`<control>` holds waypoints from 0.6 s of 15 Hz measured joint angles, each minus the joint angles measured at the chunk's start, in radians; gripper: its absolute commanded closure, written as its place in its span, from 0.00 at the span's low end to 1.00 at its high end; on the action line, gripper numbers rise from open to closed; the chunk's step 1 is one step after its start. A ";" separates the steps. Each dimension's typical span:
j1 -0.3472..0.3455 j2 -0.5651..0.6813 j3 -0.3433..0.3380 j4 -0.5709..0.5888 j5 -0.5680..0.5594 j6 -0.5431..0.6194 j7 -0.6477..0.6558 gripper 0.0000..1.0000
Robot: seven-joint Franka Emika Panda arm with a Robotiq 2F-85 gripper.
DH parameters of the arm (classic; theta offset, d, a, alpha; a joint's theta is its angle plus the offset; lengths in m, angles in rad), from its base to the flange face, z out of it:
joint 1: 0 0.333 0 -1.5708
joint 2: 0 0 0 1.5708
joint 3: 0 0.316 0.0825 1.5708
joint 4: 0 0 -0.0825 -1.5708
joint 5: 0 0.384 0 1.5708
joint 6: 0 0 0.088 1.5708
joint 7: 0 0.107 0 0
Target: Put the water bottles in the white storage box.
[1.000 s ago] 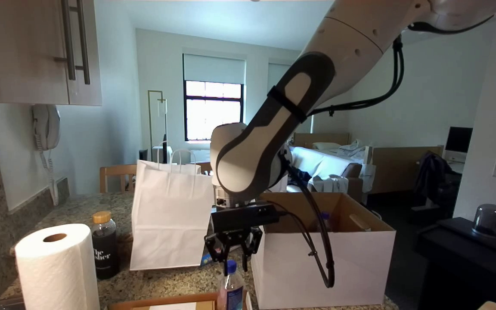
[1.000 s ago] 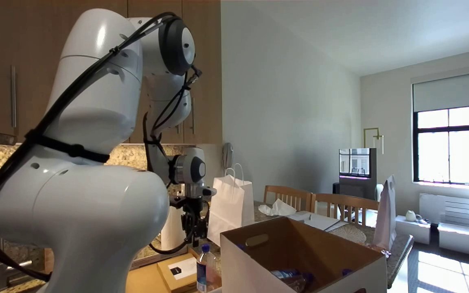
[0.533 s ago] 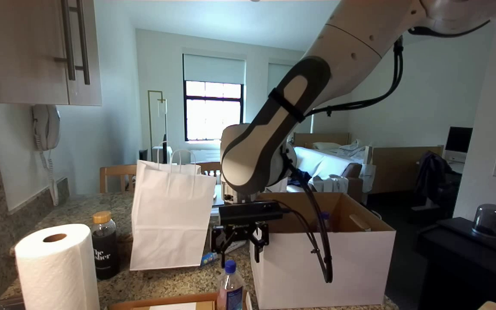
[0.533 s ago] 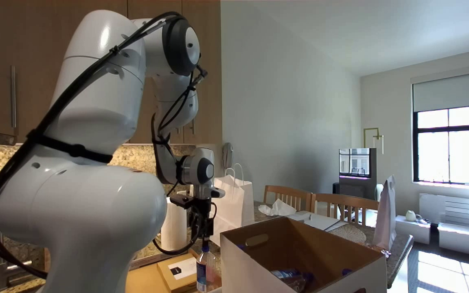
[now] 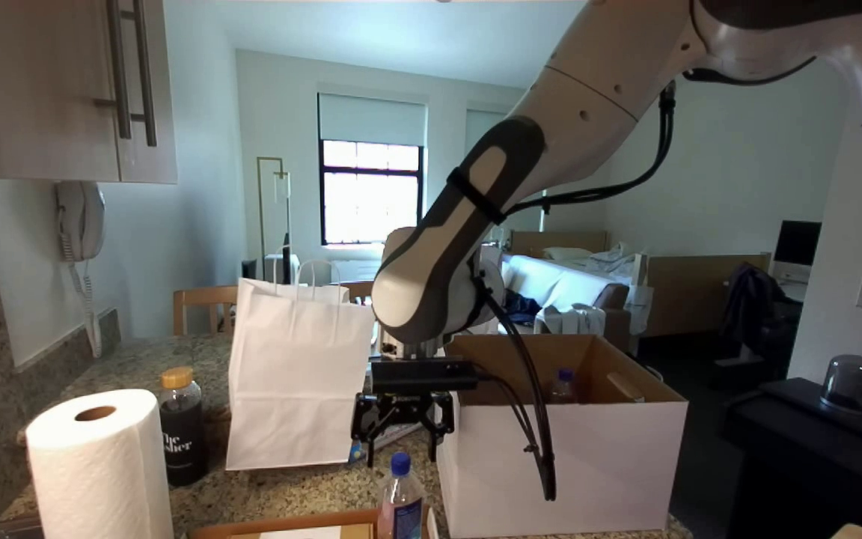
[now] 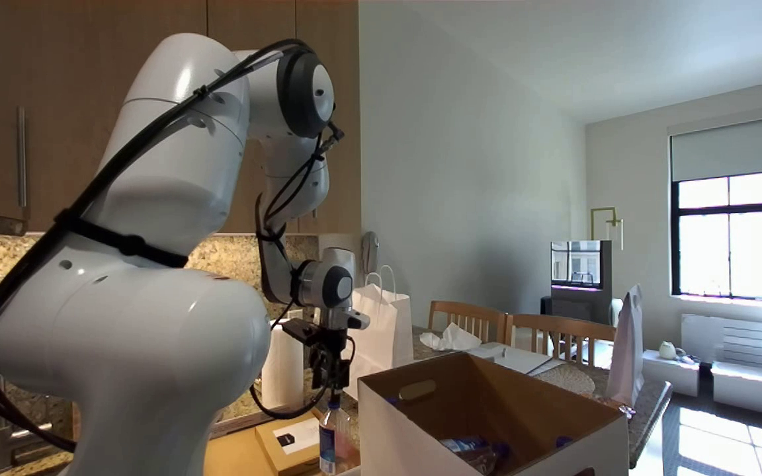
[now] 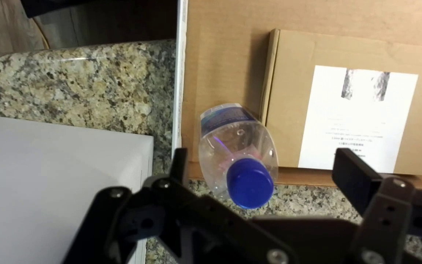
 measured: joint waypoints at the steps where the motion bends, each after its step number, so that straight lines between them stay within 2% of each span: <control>1: 0.000 0.010 -0.003 0.002 0.000 0.016 0.000 0.00; 3: 0.000 0.027 -0.009 0.009 0.000 0.038 0.000 0.04; 4: 0.000 0.036 -0.011 0.011 0.000 0.044 0.000 0.27; 6: 0.000 0.049 -0.017 0.014 0.001 0.052 0.000 0.32; 9: 0.000 0.063 -0.023 0.014 0.002 0.068 0.000 0.52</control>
